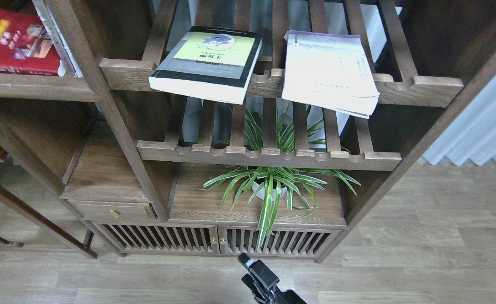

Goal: Organize books on shelf
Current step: 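Reach the right gripper up to the white paper book's edge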

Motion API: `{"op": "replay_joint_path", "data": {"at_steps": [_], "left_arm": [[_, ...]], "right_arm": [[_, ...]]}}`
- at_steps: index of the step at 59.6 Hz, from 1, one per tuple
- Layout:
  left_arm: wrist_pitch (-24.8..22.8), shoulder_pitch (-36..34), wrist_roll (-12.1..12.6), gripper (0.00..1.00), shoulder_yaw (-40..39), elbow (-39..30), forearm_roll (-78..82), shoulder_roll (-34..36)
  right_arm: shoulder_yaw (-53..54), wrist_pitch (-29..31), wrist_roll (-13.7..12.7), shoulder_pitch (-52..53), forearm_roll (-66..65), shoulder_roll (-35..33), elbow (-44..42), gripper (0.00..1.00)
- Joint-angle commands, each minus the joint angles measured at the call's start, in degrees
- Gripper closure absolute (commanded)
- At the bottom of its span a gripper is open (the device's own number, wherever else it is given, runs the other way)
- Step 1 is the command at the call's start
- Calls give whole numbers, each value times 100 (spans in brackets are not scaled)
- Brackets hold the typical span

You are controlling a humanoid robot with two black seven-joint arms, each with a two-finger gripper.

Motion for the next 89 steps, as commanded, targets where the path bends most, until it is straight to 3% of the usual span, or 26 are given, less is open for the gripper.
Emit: {"op": "replay_joint_path", "data": {"at_steps": [1,7,16,27,56,89], "left_arm": [[-1,530,27,0,116,22,-12,-531],[-1,811,36,0,204,39,-12,-900],[-1,1145,18,0,266,74,-20,-1059],[-1,1497,0,0,266,180,-21,-1270],[-1,1559,0,0,266,540,-21,-1305],[-1,1559,18,0,257,549,-21,-1297]], "right_arm": [[330,0,56,0,15,0,416,0],[734,0,47,-26,15,-8,942,0],[981,0,56,-202,269,-807,2278,0],[1209,0,65,-202,428,-1318,2939,1],[2247,0,12,378,402,-1784,3748,2],[2704,0,3,765,288,-2180,3783,3]]}}
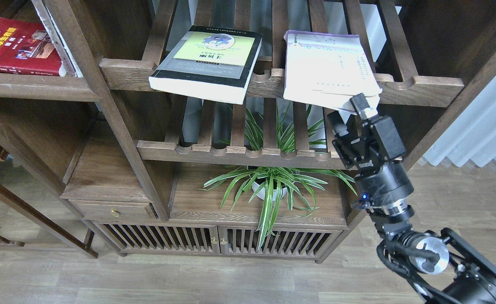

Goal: Organize books on shelf
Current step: 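Reach the right gripper up to the white paper book's edge, then pull the white paper book off the upper shelf with the right gripper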

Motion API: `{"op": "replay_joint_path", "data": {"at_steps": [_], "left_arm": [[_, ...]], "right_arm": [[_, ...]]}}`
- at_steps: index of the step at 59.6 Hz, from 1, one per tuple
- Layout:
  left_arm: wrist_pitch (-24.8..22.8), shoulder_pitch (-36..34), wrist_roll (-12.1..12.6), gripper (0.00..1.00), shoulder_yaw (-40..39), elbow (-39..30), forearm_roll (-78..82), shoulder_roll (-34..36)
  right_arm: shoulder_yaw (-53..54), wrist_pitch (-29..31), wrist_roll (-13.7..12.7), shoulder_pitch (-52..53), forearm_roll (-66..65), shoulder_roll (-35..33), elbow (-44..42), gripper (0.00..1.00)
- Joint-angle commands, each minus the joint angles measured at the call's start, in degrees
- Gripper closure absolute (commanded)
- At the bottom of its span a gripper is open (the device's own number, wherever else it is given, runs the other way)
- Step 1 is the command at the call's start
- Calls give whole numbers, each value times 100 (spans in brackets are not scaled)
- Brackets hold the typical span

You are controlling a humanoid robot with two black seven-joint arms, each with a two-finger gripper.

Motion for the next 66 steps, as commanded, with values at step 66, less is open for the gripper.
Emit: {"op": "replay_joint_path", "data": {"at_steps": [66], "left_arm": [[0,-6,0,0,-80,53,-9,60]], "right_arm": [[-373,0,1,281,206,-38,-348,41]]}}
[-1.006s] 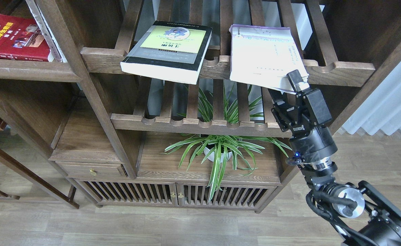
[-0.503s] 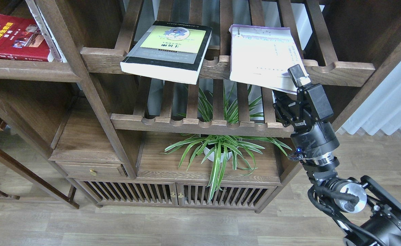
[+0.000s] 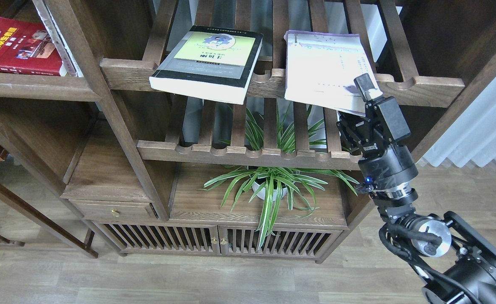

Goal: Organize books on shelf
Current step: 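Pull the white paper book off the upper shelf with the right gripper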

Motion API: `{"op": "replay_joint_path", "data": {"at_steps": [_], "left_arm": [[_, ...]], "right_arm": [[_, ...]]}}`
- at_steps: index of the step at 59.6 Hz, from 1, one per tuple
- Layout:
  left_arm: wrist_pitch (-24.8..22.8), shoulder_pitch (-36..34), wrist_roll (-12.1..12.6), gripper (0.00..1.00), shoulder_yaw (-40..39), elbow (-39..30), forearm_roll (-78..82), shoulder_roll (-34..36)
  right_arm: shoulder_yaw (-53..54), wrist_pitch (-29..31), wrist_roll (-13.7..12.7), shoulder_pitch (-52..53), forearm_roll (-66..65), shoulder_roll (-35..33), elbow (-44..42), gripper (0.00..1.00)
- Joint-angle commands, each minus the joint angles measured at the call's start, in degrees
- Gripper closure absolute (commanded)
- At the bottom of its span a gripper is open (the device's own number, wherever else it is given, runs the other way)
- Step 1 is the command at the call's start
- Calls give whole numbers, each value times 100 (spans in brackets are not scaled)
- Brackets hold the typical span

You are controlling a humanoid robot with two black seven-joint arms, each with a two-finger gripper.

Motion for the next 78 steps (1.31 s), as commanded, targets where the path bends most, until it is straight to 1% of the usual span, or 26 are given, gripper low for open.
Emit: {"op": "replay_joint_path", "data": {"at_steps": [1,12,15,16,17,18,19,20,21,22,25,27,30,32,33,34,35,40,49,52,56,62,69,72,78], "left_arm": [[0,0,17,0,-13,1,-4,6],[0,0,26,0,-4,1,-4,6],[0,0,17,0,-13,1,-4,6],[0,0,17,0,-13,1,-4,6],[0,0,17,0,-13,1,-4,6],[0,0,17,0,-13,1,-4,6],[0,0,17,0,-13,1,-4,6],[0,0,17,0,-13,1,-4,6],[0,0,17,0,-13,1,-4,6],[0,0,17,0,-22,1,-4,6],[0,0,17,0,-22,1,-4,6],[0,0,17,0,-30,1,-4,6],[0,0,17,0,-30,1,-4,6],[0,0,17,0,-30,1,-4,14],[0,0,17,0,-30,1,-4,6],[0,0,17,0,-30,1,-4,6],[0,0,17,0,-22,1,-4,6],[0,0,0,0,-22,1,-4,6],[0,44,-9,0,101,19,-13,-38],[0,79,-9,0,224,63,-66,-47],[0,132,-9,0,479,107,-276,-56],[0,281,8,0,821,107,-479,-117],[0,369,-36,0,1147,150,-549,-302],[0,387,-27,0,1323,194,-646,-381],[0,378,-9,0,1938,256,-953,-539]], "right_arm": [[-49,0,1,14,10,-32,-65,41],[74,0,9,224,45,-6,-74,42],[83,0,9,268,72,-6,-74,45],[83,0,9,268,89,-6,-74,50],[74,0,9,268,98,3,-74,52],[74,0,9,268,98,12,-74,58],[74,0,9,268,98,12,-74,60],[74,0,9,268,98,20,-74,65],[66,0,9,260,107,20,-74,67],[48,0,1,260,98,20,-74,71],[30,0,1,251,98,29,-74,78],[30,0,-8,251,98,29,-74,80],[39,0,-34,225,89,29,-74,90],[39,0,-52,198,81,29,-74,95],[39,0,-78,163,89,29,-74,96],[30,0,-87,137,89,29,-74,96],[-5,0,-192,-11,28,29,-74,96],[-31,0,-359,-275,-60,38,-74,96],[-101,0,-474,-883,-139,179,-74,96],[-145,0,-562,-1102,-218,187,-74,96],[-146,0,-632,-1375,-332,187,-74,96],[-154,0,-641,-1726,-359,179,-74,96],[-294,0,-667,-2095,-377,73,-161,96],[-409,0,-738,-2140,-420,38,-284,95],[-532,0,-992,-2105,-649,56,-610,95]]}}
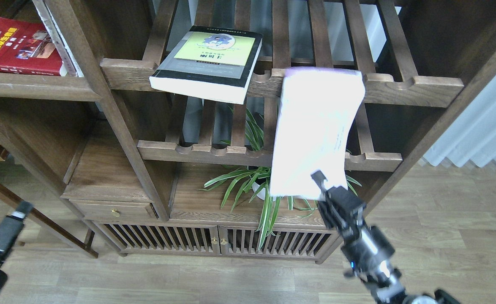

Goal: Organize books on shelf
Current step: 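Pull the white paper book off the upper shelf with the right gripper, then hand the white book to the left gripper and place it on the side shelf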

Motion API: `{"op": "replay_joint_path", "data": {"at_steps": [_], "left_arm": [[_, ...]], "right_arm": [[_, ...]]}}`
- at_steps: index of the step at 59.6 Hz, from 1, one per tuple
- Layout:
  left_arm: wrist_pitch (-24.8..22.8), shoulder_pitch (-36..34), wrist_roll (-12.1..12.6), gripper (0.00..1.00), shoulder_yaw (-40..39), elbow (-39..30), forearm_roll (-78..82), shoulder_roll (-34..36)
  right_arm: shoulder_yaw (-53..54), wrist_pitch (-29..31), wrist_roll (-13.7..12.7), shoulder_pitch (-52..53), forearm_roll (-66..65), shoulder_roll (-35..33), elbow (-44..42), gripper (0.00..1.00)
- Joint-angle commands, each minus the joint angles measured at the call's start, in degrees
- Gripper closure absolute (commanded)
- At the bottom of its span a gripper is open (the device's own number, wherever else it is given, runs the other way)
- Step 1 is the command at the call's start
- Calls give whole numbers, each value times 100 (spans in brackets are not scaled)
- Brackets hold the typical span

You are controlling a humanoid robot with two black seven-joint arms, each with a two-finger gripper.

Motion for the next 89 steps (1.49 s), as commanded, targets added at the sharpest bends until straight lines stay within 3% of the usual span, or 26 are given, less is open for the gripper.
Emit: {"op": "replay_joint_path", "data": {"at_steps": [1,19,27,32,51,55,57,59,60,61,67,89], "left_arm": [[0,5,17,0,724,60,-342,-171],[0,-57,-27,0,2571,52,-1318,-443],[0,-162,-97,0,3291,52,-1792,-479],[0,-250,-167,0,3564,78,-1854,-479],[0,-487,-335,2,4004,447,-1889,-742],[0,-496,-335,11,4118,447,-1907,-830],[0,-487,-352,21,4189,447,-1951,-848],[0,-496,-378,39,4303,456,-2047,-848],[0,-496,-387,43,4329,456,-2074,-848],[0,-505,-414,65,4538,438,-2257,-848],[0,-531,-423,87,4716,421,-2565,-848],[0,-470,-405,94,4716,289,-2698,-277]], "right_arm": [[-146,9,-267,1,-269,30,-390,95],[-770,9,-407,326,-613,153,-900,95],[-1086,9,-1021,388,-613,513,-1032,95],[-1288,9,-1225,388,-613,663,-1032,95],[-1825,9,-1453,370,-823,1261,-1032,95],[-1834,9,-1471,335,-920,1349,-1041,95],[-1843,9,-1471,318,-973,1375,-1050,95],[-1843,9,-1471,318,-1043,1410,-1076,95],[-1843,9,-1462,318,-1052,1419,-1085,95],[-1843,9,-1471,283,-1096,1428,-1128,95],[-1852,9,-1462,221,-1096,1419,-1181,95],[-1632,9,-1409,326,-1034,1446,-1691,94]]}}
